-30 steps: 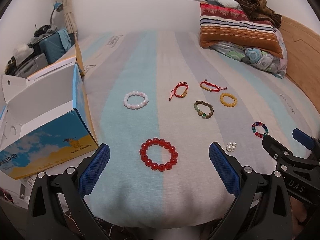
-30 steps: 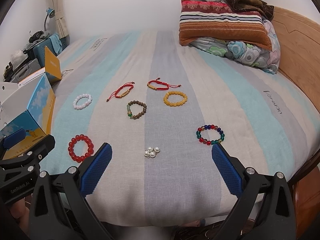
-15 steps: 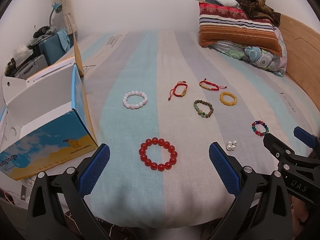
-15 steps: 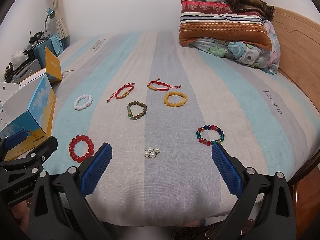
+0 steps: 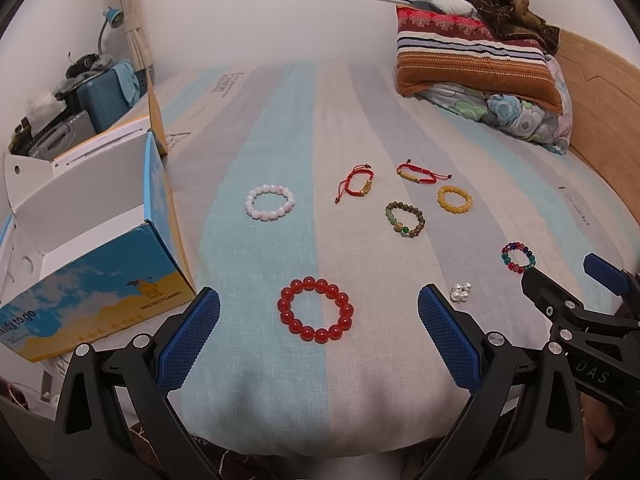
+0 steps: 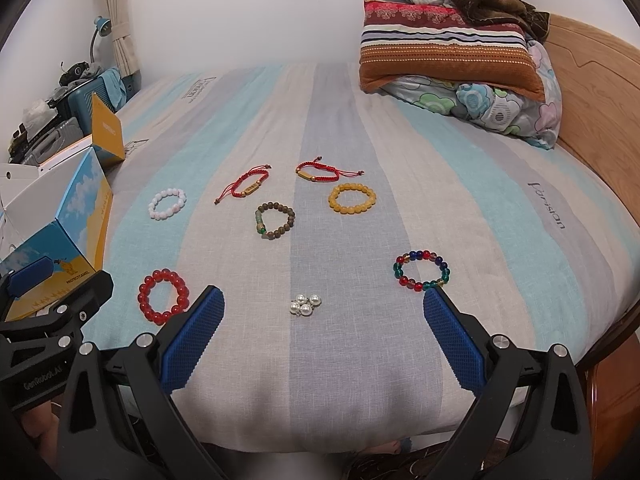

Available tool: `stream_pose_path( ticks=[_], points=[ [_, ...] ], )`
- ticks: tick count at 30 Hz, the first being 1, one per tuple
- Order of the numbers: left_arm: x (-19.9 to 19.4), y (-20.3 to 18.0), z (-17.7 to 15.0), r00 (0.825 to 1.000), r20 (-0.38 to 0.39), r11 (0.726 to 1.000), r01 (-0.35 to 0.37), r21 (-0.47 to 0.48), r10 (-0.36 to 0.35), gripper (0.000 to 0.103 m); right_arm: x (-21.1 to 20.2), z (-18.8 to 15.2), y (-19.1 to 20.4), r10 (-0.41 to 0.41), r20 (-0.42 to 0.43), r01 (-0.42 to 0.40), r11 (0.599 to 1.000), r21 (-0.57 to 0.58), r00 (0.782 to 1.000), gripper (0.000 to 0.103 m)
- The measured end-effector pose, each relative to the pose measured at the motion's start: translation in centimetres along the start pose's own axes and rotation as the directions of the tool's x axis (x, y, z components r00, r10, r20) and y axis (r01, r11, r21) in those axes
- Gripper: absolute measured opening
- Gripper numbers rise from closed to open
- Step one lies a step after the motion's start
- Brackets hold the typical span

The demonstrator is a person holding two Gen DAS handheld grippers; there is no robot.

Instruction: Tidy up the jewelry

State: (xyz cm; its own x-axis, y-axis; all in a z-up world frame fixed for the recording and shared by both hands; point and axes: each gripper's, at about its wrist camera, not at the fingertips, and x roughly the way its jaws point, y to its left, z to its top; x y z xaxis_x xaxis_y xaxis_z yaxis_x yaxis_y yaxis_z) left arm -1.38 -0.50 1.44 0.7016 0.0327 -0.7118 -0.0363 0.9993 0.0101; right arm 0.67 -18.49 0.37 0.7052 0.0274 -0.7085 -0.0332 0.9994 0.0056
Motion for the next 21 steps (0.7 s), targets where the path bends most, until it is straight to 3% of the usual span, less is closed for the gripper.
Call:
stream_pose_path(
  ticks=[21],
  points=[
    [-0.57, -0.22, -0.02, 1.0, 0.004, 1.0, 0.018, 0.006, -0.018, 0.098, -0.26, 0.07, 0.26, -0.006, 0.015, 0.006, 1.0, -0.007, 1.0, 0.096]
  ],
)
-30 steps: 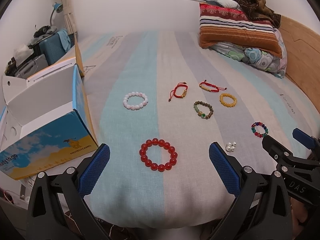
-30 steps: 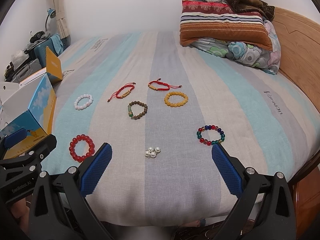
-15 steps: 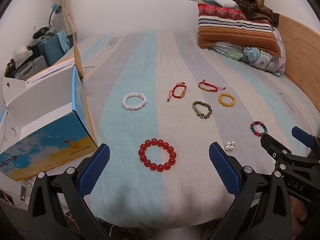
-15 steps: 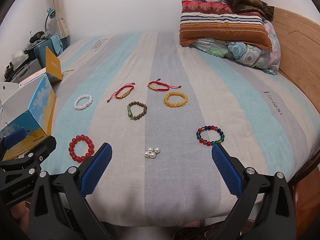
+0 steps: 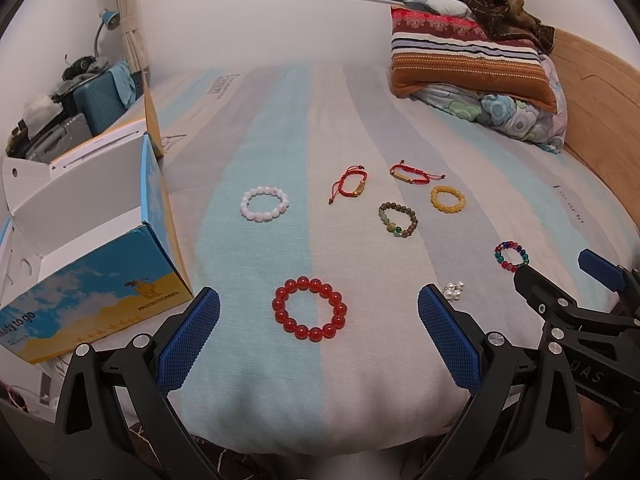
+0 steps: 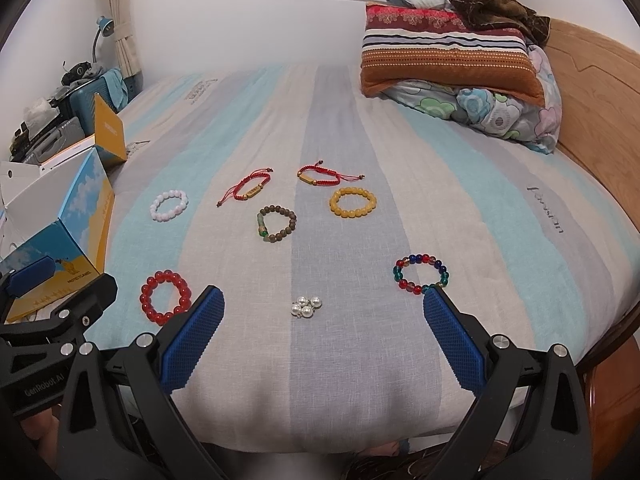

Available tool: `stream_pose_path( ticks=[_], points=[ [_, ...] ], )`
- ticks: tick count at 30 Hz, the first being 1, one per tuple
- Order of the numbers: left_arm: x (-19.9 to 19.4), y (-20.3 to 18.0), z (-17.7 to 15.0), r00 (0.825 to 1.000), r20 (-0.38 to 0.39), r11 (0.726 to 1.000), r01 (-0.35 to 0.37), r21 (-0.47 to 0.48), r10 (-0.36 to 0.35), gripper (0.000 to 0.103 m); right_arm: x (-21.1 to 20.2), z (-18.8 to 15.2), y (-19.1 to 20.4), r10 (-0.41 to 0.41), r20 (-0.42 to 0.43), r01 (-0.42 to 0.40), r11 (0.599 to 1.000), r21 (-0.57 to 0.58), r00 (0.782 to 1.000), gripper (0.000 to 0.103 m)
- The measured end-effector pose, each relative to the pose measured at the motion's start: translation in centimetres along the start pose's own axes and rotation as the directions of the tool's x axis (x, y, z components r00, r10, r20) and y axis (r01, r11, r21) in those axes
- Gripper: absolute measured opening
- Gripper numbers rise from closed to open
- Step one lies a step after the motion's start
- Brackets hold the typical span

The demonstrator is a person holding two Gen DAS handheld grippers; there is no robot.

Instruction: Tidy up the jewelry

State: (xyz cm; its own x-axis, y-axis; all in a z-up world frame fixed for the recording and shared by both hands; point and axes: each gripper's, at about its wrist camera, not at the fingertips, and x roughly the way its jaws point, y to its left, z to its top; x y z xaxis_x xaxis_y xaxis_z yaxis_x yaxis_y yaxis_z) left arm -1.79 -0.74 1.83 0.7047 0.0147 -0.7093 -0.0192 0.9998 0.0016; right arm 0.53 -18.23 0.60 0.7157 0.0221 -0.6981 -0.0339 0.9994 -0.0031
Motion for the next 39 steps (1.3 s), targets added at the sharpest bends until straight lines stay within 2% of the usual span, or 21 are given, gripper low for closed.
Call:
stream_pose_path(
  ticks=[9, 13, 18, 25, 28, 31, 34, 39],
  points=[
    [2.0, 0.1, 1.2, 0.999, -0.047, 1.0, 0.001, -0.013, -0.001, 0.097, 0.5, 1.6, -2.6, -0.035, -0.008, 0.036, 0.999, 0.038, 0.999, 0.096],
    [3.4, 0.1, 1.8, 0.997, -0.077, 1.0, -0.003, -0.015, 0.002, 0.097, 2.5, 2.7, -4.7, 0.007, -0.057, -0.003, 0.997, 0.077, 0.998, 0.096],
    [6.2, 0.1, 2.1, 0.99, -0.138, 1.0, 0.004, -0.017, -0.006, 0.097, 6.3, 3.7, -6.8, -0.01, -0.139, 0.025, 0.994, 0.102, 0.99, 0.096],
    [10.7, 0.6, 1.8, 0.973, -0.23, 0.999, -0.026, -0.023, 0.02, 0.097, 12.5, 3.9, -8.9, -0.017, -0.278, 0.051, 0.992, 0.118, 0.96, 0.095],
    [12.3, 0.7, 1.1, 0.965, -0.259, 0.999, -0.047, -0.022, 0.04, 0.097, 14.9, 3.4, -9.8, 0.033, -0.332, 0.019, 0.988, 0.151, 0.943, 0.095],
    [13.6, 0.4, 0.4, 0.957, -0.288, 0.999, -0.041, -0.005, 0.037, 0.097, 16.9, 2.8, -10.7, 0.021, -0.38, 0.048, 0.984, 0.173, 0.925, 0.092],
    [14.4, 0.4, 0.0, 0.951, -0.307, 0.999, -0.038, -0.008, 0.033, 0.097, 18.0, 2.2, -11.4, 0.023, -0.407, 0.062, 0.979, 0.193, 0.913, 0.091],
    [15.2, 0.9, -0.3, 0.947, -0.322, 0.999, -0.021, -0.032, 0.01, 0.096, 18.4, 1.7, -11.8, 0.018, -0.422, 0.078, 0.975, 0.209, 0.907, 0.085]
  ],
)
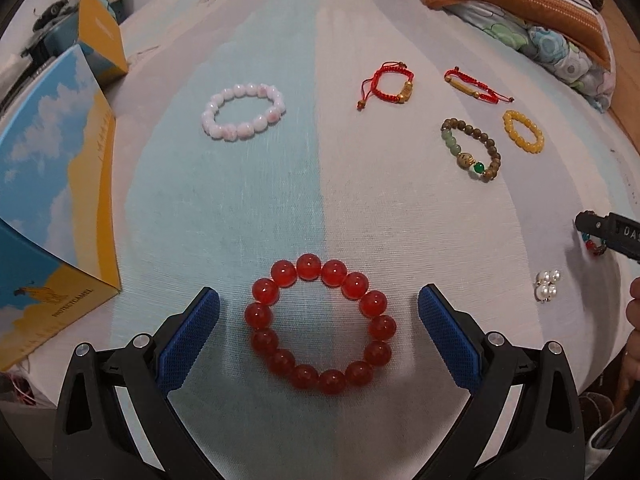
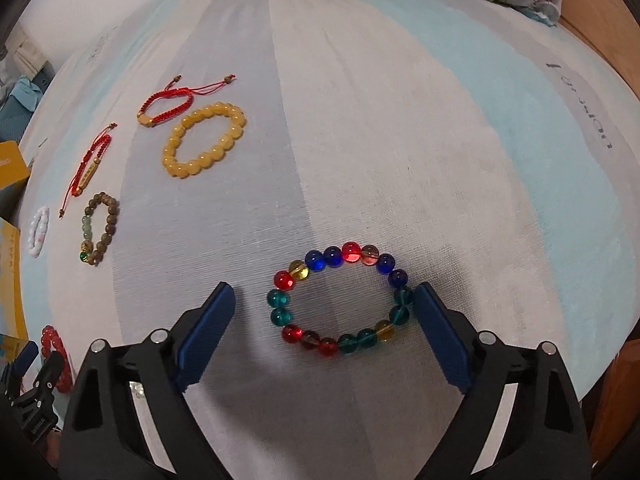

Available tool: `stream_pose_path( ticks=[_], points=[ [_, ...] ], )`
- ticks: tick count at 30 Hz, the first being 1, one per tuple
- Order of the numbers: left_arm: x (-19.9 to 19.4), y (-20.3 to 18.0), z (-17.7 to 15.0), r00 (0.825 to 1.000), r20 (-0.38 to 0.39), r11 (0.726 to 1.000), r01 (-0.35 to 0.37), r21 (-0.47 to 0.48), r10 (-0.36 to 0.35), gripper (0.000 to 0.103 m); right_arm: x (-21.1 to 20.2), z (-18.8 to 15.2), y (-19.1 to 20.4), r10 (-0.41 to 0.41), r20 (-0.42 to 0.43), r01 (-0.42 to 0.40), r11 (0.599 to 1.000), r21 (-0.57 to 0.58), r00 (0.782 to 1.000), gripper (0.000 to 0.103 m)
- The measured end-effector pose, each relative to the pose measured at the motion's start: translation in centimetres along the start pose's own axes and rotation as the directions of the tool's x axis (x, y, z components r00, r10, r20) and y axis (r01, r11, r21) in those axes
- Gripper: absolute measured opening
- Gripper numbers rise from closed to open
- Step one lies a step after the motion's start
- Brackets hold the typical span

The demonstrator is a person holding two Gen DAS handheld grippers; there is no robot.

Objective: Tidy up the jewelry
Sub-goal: 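Grasp the red bead bracelet with left tool while right tool grasps multicolour bracelet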

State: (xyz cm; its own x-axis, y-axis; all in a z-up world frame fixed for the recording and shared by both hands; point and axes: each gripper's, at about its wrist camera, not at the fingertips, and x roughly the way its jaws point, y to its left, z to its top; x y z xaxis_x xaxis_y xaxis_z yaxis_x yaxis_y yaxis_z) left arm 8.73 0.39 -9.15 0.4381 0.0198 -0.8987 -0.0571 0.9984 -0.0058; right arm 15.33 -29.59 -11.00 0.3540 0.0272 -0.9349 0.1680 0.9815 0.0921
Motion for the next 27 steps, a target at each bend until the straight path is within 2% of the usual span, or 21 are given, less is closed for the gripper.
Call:
stream_pose_path(
  ticks=[2, 5, 9, 11, 14, 16, 20, 22, 25, 27],
  points=[
    [0.3, 0.2, 0.0, 1.0, -0.013, 1.0, 0.021, -0.013, -0.021, 0.084, 0.2, -0.1, -0.3, -0.011, 0.0, 0.011, 1.0, 0.009, 1.0, 0.081],
    [0.8, 0.2, -0.2, 1.0, -0.021, 1.0, 0.014, -0.011, -0.015, 0.076, 0.2, -0.2, -0.6, -0.02, 0.002, 0.02, 1.0, 0.015, 1.0, 0.071],
    [0.6, -0.1, -0.5, 1.0, -0.014, 1.0, 0.012, -0.002, -0.012, 0.061, -0.1, -0.1, -1.0, -0.024, 0.005, 0.024, 0.999, 0.031, 1.0, 0.053],
    [0.5, -0.1, -0.5, 1.0, -0.011, 1.0, 0.01, 0.005, -0.01, 0.049, -0.2, -0.4, -1.1, -0.038, 0.008, 0.038, 0.999, 0.039, 0.999, 0.045],
    [0.3, 0.1, -0.6, 1.0, -0.001, 1.0, 0.017, 0.007, -0.017, 0.033, -0.4, -0.6, -1.4, -0.045, 0.012, 0.044, 0.998, 0.047, 0.999, 0.028],
    [0.1, 0.2, -0.6, 1.0, 0.007, 1.0, 0.027, 0.008, -0.027, 0.027, -0.5, -0.5, -1.8, -0.045, 0.015, 0.044, 0.997, 0.057, 0.999, 0.018],
    [-0.5, 0.5, -0.7, 0.998, 0.026, 0.999, 0.05, 0.005, -0.05, 0.024, -0.8, -1.3, -1.8, -0.04, 0.025, 0.038, 0.997, 0.072, 0.999, 0.018],
    [-0.9, 0.5, -0.7, 0.998, 0.043, 0.999, 0.047, 0.008, -0.047, 0.013, -1.1, -1.6, -1.8, -0.04, 0.035, 0.038, 0.996, 0.076, 0.999, 0.018],
    [-1.2, 0.6, -0.6, 0.998, 0.056, 0.999, 0.03, 0.011, -0.031, 0.013, -1.7, -2.2, -1.4, -0.043, 0.057, 0.039, 0.996, 0.079, 0.997, 0.018],
    [-0.7, 0.8, -0.6, 0.998, 0.038, 0.999, 0.043, 0.003, -0.043, 0.013, -2.0, -2.9, -1.3, -0.042, 0.072, 0.037, 0.997, 0.074, 0.997, 0.018]
  ],
)
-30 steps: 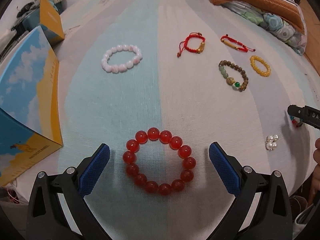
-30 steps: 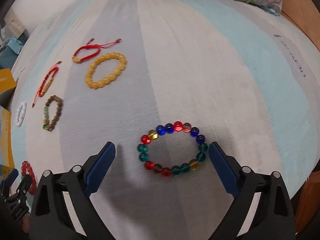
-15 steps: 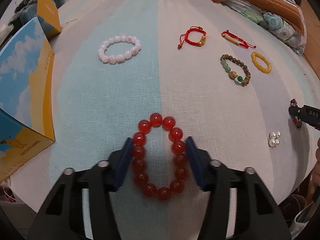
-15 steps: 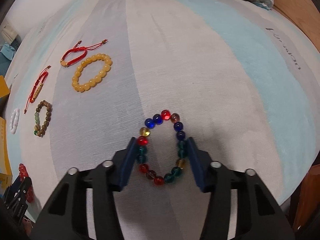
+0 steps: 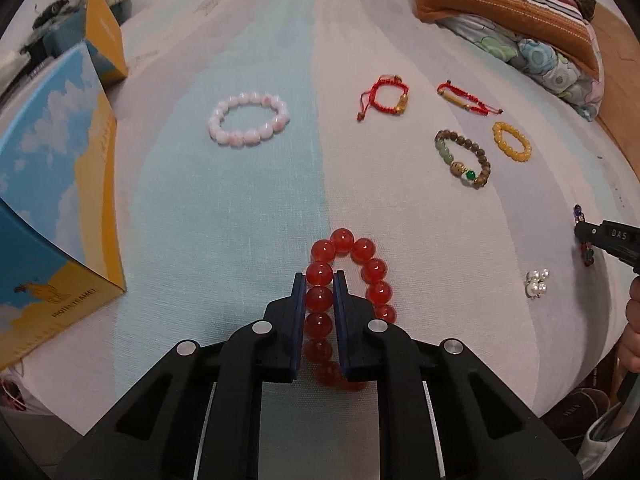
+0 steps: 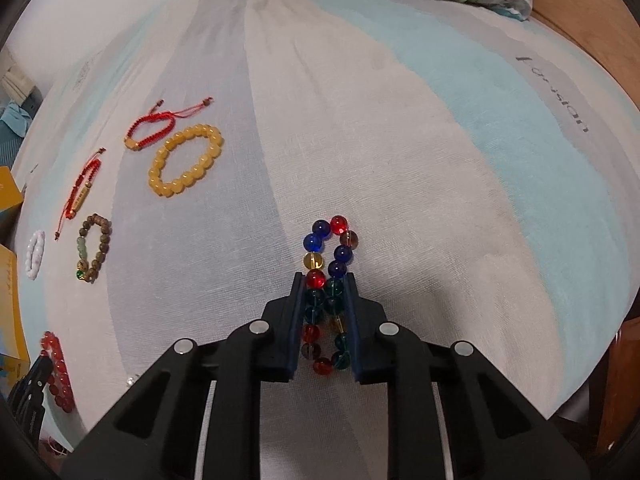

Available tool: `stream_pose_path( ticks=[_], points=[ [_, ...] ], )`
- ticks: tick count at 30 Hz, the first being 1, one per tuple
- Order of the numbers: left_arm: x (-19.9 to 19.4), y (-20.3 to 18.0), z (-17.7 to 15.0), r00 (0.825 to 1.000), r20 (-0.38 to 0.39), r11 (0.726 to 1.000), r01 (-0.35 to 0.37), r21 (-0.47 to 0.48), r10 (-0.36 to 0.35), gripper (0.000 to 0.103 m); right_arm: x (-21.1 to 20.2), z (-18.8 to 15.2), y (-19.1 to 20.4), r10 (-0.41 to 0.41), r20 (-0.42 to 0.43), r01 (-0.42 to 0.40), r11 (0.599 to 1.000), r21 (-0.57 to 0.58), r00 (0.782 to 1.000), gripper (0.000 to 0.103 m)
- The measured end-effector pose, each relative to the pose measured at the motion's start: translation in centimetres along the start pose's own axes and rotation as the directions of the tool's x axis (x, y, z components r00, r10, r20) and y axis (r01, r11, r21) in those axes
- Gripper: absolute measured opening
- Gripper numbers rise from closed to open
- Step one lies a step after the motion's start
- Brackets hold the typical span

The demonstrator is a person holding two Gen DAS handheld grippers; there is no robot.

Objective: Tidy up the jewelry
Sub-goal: 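Grasp the red bead bracelet with left tool while right tool grasps multicolour bracelet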

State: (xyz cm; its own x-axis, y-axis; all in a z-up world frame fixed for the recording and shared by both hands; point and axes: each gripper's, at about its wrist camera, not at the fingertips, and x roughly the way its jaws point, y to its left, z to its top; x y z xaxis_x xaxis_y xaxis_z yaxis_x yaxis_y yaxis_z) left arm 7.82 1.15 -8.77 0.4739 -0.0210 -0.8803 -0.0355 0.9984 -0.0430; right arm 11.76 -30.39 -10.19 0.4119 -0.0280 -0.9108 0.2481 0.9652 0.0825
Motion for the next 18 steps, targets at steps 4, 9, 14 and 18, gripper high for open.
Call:
stream_pose_path(
  ticks=[4, 9, 14, 18],
  points=[
    [0.1, 0.0, -0.1, 1.0, 0.0, 1.0, -0.003, 0.003, 0.003, 0.013, -0.5, -0.5, 0.7, 0.006, 0.025, -0.006, 1.0, -0.013, 1.0, 0.018],
    [-0.4, 0.1, 0.0, 1.0, 0.011, 1.0, 0.006, 0.003, -0.006, 0.013, -1.5, -0.5, 0.8, 0.015, 0.061, -0.014, 1.0, -0.026, 0.998, 0.009],
    [-1.6, 0.1, -0.1, 0.999, 0.034, 1.0, 0.027, 0.0, -0.027, 0.013, -2.3, -0.5, 1.2, 0.032, 0.092, -0.028, 0.999, -0.046, 0.995, 0.0],
    [-2.5, -0.1, 0.0, 0.998, 0.049, 0.999, 0.041, 0.001, -0.041, 0.013, -1.8, -0.2, 1.1, 0.035, 0.082, -0.031, 0.999, -0.044, 0.996, 0.0]
  ],
)
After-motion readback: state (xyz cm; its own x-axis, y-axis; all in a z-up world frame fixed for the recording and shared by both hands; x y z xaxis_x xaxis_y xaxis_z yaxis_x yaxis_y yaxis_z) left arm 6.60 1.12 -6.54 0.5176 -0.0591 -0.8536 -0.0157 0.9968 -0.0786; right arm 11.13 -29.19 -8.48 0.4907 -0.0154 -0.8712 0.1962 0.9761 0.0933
